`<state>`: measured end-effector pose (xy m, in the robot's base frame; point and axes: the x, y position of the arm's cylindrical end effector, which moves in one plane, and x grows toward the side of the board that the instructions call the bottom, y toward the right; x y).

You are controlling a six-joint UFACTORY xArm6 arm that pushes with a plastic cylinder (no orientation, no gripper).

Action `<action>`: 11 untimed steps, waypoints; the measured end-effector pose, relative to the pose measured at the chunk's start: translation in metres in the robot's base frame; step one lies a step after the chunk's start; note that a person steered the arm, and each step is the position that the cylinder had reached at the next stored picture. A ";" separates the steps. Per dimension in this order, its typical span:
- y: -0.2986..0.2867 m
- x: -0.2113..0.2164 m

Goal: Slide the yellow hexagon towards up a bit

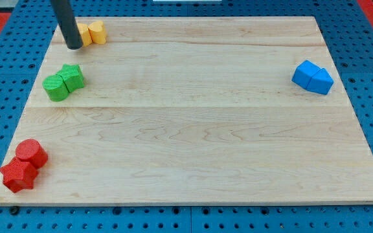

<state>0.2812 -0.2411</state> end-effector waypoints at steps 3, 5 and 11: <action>-0.002 0.009; 0.025 0.010; 0.006 -0.020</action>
